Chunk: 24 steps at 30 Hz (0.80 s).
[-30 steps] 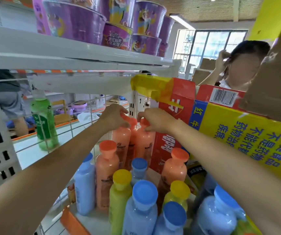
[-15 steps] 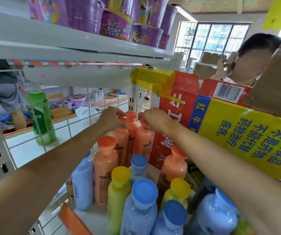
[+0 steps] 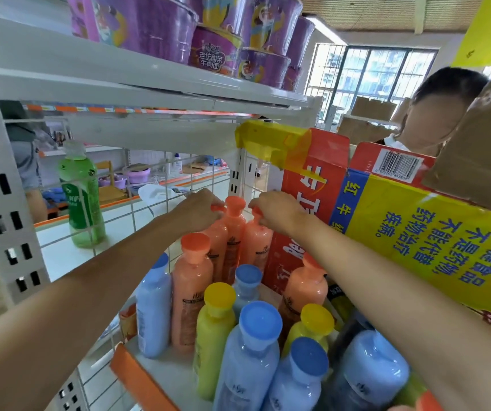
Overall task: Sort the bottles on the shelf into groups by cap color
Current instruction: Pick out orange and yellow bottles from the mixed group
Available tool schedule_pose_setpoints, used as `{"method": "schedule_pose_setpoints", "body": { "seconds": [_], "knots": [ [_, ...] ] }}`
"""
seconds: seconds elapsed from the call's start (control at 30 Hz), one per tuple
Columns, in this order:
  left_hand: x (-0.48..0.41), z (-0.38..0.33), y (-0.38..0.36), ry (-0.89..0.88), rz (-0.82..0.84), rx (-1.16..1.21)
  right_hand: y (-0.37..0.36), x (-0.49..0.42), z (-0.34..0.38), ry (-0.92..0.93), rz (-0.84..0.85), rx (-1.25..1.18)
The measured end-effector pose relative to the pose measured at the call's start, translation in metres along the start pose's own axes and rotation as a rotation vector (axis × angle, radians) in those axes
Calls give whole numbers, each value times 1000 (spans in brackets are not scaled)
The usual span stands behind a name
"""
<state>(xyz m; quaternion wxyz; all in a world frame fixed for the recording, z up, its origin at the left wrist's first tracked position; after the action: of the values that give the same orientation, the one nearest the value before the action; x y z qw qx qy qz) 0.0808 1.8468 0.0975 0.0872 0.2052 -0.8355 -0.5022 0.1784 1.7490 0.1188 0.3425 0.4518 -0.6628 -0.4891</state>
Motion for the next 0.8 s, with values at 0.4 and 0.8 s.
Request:
{"method": "schedule_pose_setpoints", "body": {
  "seconds": [0.4,0.8],
  "knots": [
    [40,-8,28,-34,-194,181,3,41,12,55,75,-361],
    [130,22,16,17,-318,258,10,106,61,272,214,-411]
  ]
}}
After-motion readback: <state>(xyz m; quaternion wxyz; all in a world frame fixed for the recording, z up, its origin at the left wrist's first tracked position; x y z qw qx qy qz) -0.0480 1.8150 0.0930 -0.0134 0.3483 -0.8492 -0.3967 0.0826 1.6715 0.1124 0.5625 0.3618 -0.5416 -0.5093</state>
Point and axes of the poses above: each hand's wrist, its own x-axis away from the middle knuckle, its own y-axis out of the back of the hand, z = x × y, the point moved 6 cm from there along -x, towards the middle knuckle, and after that the axes turned 11 degrees about z, right-handed, at the moved point
